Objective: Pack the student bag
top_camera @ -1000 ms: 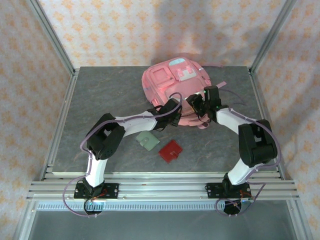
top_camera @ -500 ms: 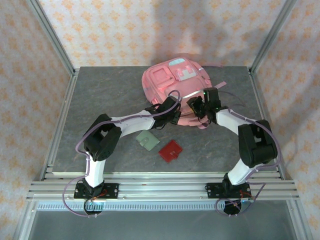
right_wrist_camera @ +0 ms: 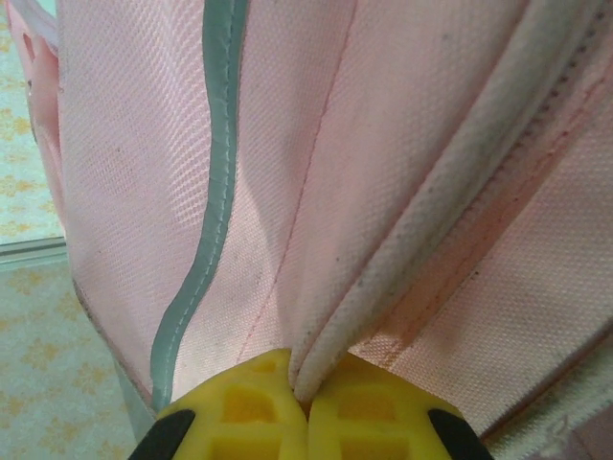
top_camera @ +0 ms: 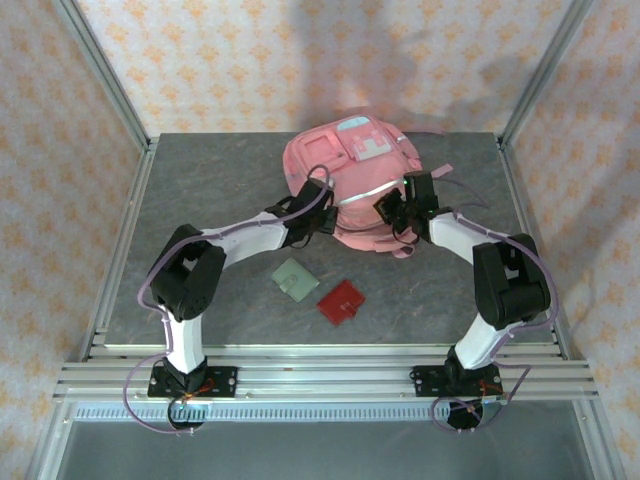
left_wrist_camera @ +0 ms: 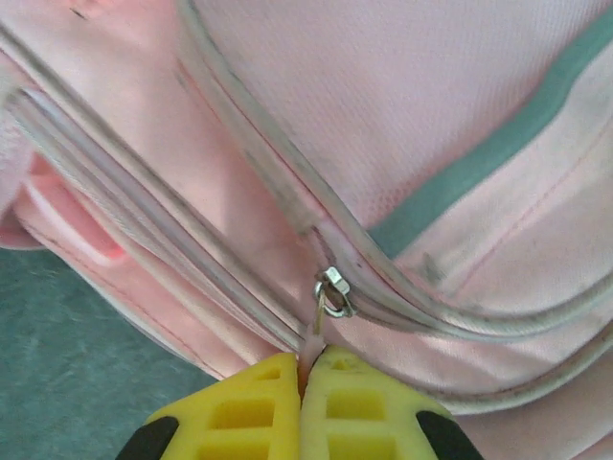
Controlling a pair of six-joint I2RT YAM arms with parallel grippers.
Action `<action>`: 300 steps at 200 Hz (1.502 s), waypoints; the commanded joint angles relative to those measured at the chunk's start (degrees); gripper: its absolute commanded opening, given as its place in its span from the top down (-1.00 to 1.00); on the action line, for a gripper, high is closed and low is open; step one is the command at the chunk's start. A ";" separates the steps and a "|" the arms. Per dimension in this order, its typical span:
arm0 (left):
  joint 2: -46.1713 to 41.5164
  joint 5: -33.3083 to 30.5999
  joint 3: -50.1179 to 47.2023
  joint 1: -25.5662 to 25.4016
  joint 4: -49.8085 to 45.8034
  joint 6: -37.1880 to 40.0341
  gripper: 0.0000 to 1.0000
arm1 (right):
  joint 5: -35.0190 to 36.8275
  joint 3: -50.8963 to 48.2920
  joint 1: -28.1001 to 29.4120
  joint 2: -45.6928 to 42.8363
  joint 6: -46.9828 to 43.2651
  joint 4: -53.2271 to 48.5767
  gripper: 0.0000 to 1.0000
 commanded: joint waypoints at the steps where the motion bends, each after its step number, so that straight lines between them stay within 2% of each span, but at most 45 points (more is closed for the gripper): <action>1: -3.22 -6.62 -1.84 4.00 -3.55 -2.14 0.64 | 3.89 1.72 -1.62 -0.86 -0.91 1.44 1.00; 18: -5.11 -6.64 -2.90 3.96 -3.55 -2.77 0.29 | 2.35 2.49 -1.25 -1.18 -1.92 0.69 0.99; 29: -6.88 -6.37 -4.39 3.90 -3.17 -3.65 0.16 | 2.42 3.33 -0.75 -1.99 -3.71 -1.27 0.72; 36: -8.23 -6.12 -5.69 3.91 -2.88 -4.26 0.08 | 2.82 3.86 -0.45 -2.80 -5.09 -2.83 0.48; 43: -9.76 -5.73 -7.13 3.95 -2.54 -4.72 0.03 | 3.14 4.02 -0.12 -3.98 -6.45 -4.19 0.29; 52: -11.66 -5.20 -8.95 3.96 -2.33 -5.32 -0.01 | 3.58 3.65 0.07 -5.91 -7.97 -5.41 0.17; 84: -17.49 2.40 -15.07 2.95 -1.53 -6.97 -0.12 | 2.19 -0.28 0.60 -13.83 -13.17 -9.20 -0.05; 126: -17.92 9.83 -18.57 -3.75 -2.84 -7.92 -0.18 | -1.85 -10.87 3.37 -22.94 -17.99 -15.59 -0.03; 152: -16.64 11.74 -20.57 -8.36 -3.55 -8.84 -0.21 | -4.02 -19.38 5.80 -29.64 -17.28 -17.34 -0.01; 180: -15.81 13.30 -23.47 -11.09 -3.25 -10.29 -0.22 | -7.40 -26.63 9.10 -36.29 -15.77 -17.01 0.06; 210: -14.79 13.81 -24.89 -13.00 -3.01 -11.03 -0.22 | -8.48 -30.44 12.35 -36.78 -15.75 -17.27 0.12; 245: -13.14 14.69 -25.45 -14.05 -2.69 -11.49 -0.20 | -9.92 -33.37 15.76 -34.14 -13.77 -12.25 0.21; 283: -9.41 15.19 -25.52 -14.93 -1.36 -12.08 -0.02 | -9.57 -33.59 18.84 -29.84 -13.13 -8.75 0.25; 300: -8.35 15.24 -25.76 -14.94 -0.96 -12.41 0.28 | -9.18 -33.84 19.42 -28.16 -13.06 -8.35 0.26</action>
